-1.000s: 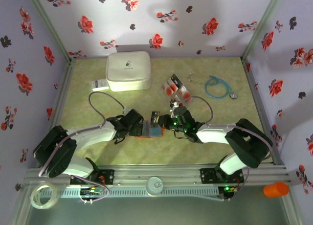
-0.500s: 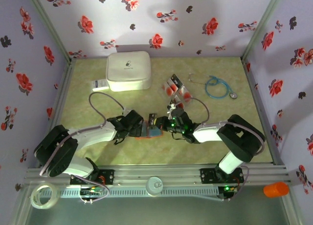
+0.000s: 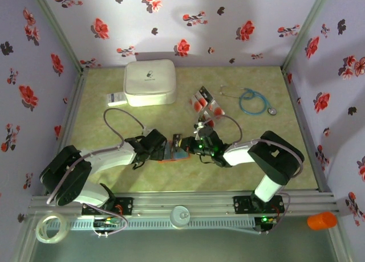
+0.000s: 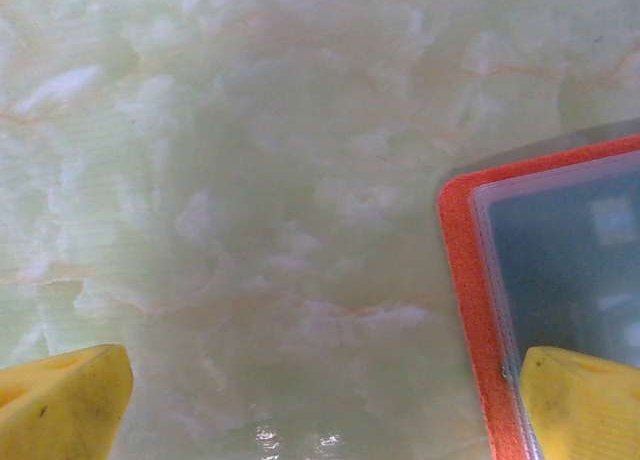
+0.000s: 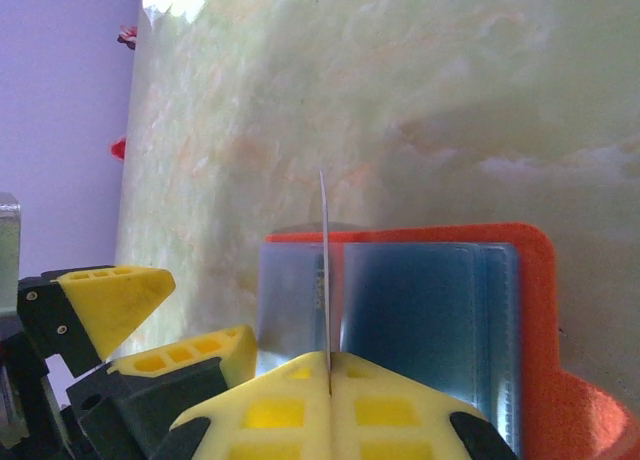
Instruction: Put the credit cards into the card holder
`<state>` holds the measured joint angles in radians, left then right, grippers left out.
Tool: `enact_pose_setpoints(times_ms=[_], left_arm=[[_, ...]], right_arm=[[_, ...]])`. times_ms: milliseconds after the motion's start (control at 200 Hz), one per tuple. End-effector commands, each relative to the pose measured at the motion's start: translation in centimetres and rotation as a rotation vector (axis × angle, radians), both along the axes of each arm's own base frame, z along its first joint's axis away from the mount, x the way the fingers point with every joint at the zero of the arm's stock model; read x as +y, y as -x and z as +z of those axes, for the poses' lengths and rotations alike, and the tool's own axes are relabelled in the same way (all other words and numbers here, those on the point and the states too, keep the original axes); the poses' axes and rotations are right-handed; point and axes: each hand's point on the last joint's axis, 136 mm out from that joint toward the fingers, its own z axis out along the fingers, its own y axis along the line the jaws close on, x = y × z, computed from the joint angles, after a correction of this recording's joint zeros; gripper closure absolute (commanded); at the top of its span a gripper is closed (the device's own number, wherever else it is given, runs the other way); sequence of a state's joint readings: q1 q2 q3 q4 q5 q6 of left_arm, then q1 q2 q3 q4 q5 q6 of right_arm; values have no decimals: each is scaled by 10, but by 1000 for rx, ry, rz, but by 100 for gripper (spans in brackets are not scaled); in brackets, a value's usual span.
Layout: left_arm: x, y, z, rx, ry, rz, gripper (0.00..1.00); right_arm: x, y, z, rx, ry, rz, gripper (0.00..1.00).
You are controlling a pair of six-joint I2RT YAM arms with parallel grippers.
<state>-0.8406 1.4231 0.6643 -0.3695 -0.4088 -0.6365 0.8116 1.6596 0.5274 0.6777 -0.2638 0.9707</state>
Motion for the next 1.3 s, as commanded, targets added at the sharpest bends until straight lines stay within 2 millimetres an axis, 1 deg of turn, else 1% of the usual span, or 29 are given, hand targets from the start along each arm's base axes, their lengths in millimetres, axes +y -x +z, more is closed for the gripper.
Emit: enact_pose_setpoints(times_ms=[0,265,625,685,780,905,1020,1180,1295], left_arm=[[8,2,-7,-1,-32,21,0],[7,2,-8,-2,-32,20,0],[8,3,-9,-2,-31,25,0],[10,2,-6,-11,-32,35,0],[10,0,6,-38,-14,41,0],[5,-6,23,-75,17,39,0],[0,-10,30,-86,29,32,0],[-4,-12,27,-80,24,23,0],[-3,-11,19,-66,14,21,0]], right_arm=[[7,0,2,3,-20,14,100],[10,2,-3,20,-23,25,100],[14,2,3,14,-56,35,100],[14,2,3,15,-54,35,100],[13,2,3,14,-51,33,100],[14,2,1,18,-48,34,100],[14,1,0,21,-45,34,100],[14,1,-4,29,-43,32,100],[14,2,-5,32,-42,34,100]])
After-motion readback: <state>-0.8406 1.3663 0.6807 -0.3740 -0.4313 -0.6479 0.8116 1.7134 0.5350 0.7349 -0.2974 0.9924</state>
